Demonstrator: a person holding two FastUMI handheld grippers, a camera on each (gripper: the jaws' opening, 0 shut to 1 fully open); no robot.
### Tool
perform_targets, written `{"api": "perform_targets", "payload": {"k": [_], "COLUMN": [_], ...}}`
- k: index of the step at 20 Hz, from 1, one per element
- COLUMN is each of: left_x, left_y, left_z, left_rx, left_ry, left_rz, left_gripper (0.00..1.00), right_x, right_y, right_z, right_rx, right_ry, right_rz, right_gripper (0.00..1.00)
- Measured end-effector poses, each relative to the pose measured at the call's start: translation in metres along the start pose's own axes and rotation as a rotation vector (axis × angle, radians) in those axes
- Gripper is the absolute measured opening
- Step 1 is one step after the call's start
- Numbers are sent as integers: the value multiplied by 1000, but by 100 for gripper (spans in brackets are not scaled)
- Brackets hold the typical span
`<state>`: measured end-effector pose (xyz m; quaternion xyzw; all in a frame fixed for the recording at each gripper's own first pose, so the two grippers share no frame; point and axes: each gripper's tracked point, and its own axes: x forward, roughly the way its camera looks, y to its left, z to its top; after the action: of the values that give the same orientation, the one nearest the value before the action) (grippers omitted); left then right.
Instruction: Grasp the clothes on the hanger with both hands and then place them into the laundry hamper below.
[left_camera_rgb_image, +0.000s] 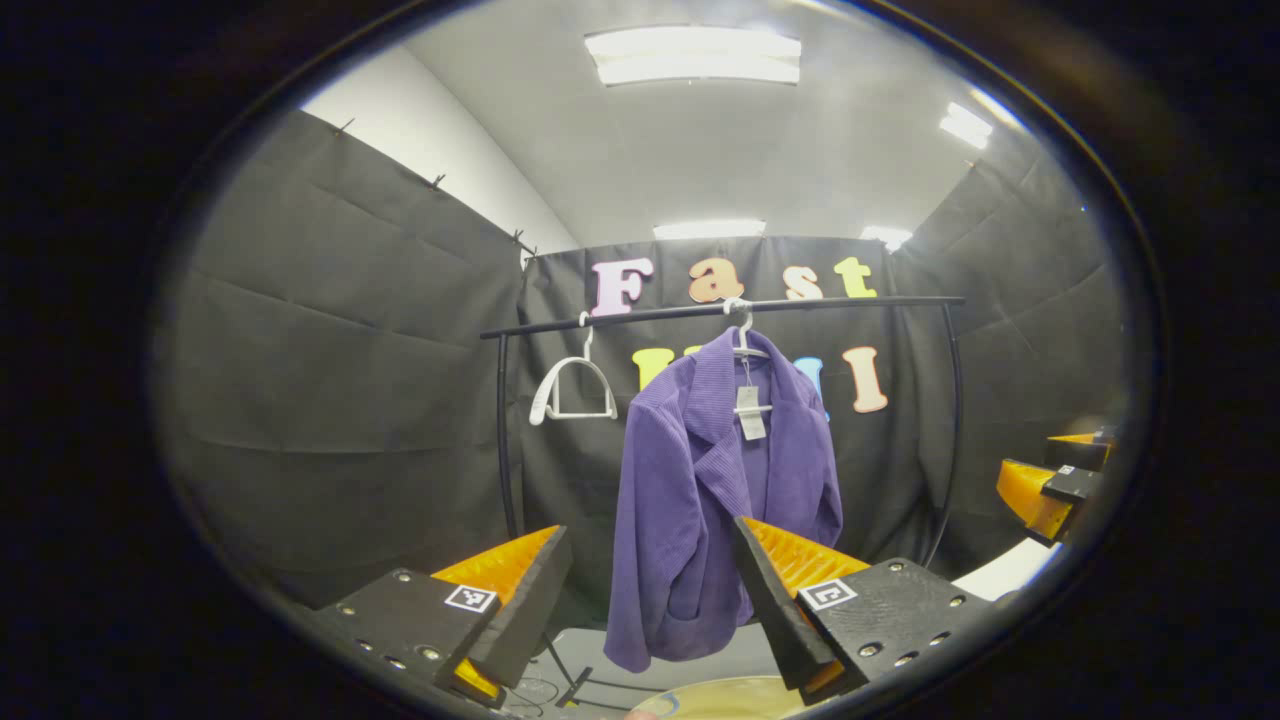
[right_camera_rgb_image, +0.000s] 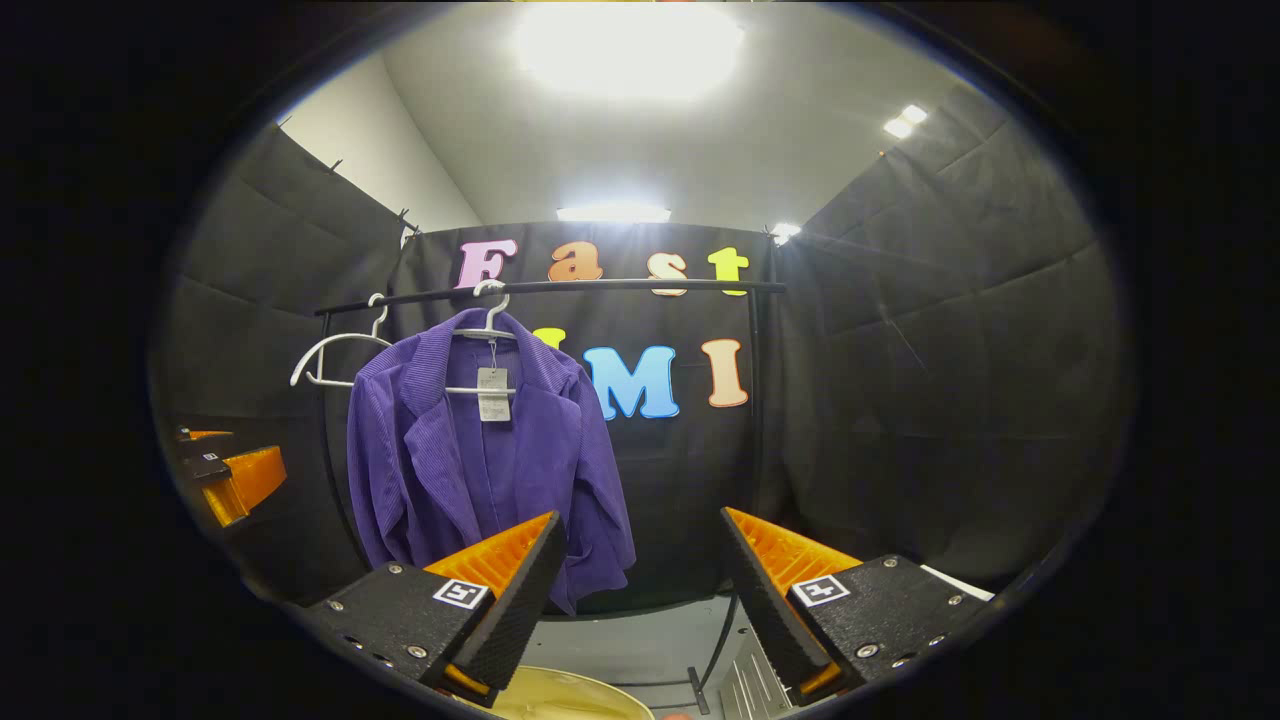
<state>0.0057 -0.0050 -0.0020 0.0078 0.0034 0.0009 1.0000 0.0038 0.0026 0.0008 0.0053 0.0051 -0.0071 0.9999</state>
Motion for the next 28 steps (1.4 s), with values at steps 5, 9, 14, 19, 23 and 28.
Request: {"api": "perform_targets", "payload": {"k": [5,9,14,19,23,28], "left_x": [9,25,59,99,130,163], "left_y": [-3,-7,-13,-29,-39,-56], "left_z": [-1,7,37,62,77,77], "left_rx": [4,11,-5,20,28,9], "left_ry": [7,1,-37,-79,-95,-84], "left_rz": [-2,0,16,21,27,33], "left_gripper": [93,99,99,99,93,99], "right_x": [3,18,73,117,153,202], "right_y": [0,1,9,25,47,62], "right_z": [1,14,50,70,82,99], "right_rx": [10,29,57,74,93,101], "right_ry": [4,-14,-72,-89,-82,-103], "right_rz": [-1,9,39,119,202,247], "right_gripper": [94,94,94,94,94,94]}}
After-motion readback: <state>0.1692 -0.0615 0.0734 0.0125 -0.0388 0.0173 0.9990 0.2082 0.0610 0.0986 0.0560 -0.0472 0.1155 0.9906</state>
